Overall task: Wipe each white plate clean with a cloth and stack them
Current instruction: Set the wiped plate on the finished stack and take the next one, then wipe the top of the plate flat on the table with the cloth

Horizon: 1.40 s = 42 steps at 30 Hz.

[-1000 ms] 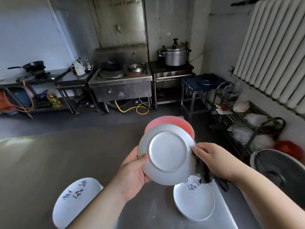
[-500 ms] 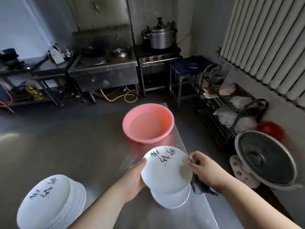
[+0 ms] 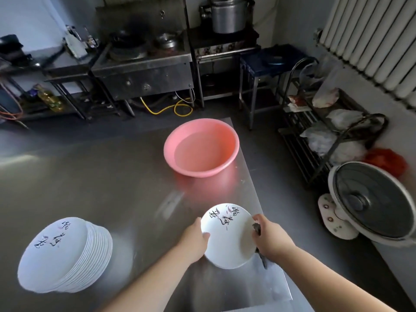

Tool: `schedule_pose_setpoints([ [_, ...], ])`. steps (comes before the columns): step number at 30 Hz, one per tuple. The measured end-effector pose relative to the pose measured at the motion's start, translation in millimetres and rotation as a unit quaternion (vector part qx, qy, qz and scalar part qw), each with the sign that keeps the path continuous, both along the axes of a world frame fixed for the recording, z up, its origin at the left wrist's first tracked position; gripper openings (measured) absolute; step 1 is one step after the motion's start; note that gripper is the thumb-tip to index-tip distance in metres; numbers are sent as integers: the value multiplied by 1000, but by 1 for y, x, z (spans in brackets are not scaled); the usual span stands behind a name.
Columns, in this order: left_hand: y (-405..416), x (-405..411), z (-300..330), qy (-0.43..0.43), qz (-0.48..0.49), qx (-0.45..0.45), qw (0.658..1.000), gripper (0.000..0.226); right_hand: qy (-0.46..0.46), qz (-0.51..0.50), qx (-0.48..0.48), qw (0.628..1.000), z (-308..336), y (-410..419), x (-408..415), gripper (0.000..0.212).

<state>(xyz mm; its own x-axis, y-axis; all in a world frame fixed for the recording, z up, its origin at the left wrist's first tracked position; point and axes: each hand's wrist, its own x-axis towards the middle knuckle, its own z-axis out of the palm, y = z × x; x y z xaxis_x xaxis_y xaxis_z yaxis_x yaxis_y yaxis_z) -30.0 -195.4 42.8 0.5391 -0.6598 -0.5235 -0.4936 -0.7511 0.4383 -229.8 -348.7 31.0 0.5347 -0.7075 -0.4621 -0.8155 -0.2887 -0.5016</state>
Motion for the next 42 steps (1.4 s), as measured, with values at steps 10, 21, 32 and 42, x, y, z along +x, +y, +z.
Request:
schedule_pose_setpoints([
  [10, -8, 6, -22, -88, -41, 53, 994, 24, 71, 30, -60, 995, -23, 3, 7, 44],
  [21, 28, 28, -15, -14, -4, -34, 999, 59, 103, 64, -191, 974, 14, 12, 21, 28],
  [32, 186, 161, 72, -101, 119, -111, 981, 33, -90, 240, -143, 956, 67, 117, 181, 67],
  [42, 350, 258, 59, -204, 223, -23, 953, 21, -46, 259, -60, 963, 59, 250, 323, 29],
])
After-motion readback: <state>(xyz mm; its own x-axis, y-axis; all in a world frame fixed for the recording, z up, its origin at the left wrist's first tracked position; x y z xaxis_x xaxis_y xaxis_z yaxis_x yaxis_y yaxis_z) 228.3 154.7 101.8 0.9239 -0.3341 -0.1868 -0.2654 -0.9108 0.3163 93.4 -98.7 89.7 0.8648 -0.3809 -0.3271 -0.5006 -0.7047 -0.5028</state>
